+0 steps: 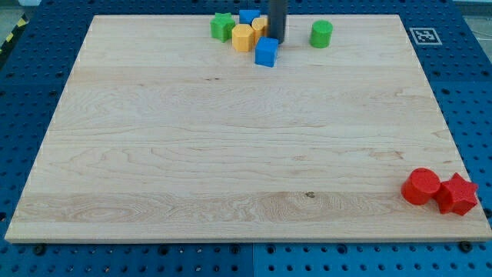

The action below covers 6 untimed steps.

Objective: Move the blue triangle to the top right of the green star

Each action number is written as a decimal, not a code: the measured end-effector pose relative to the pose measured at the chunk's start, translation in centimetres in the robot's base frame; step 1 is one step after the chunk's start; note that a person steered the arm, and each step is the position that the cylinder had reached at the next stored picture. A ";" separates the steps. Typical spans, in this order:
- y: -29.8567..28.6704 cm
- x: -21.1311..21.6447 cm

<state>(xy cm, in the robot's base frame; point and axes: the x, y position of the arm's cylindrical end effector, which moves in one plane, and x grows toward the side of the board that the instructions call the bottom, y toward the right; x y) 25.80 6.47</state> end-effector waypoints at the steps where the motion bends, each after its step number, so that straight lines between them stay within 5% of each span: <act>1: 2.2 -1.7; 3: -3.9 -5.5; 4: -10.0 -5.2; 6: -9.0 -1.1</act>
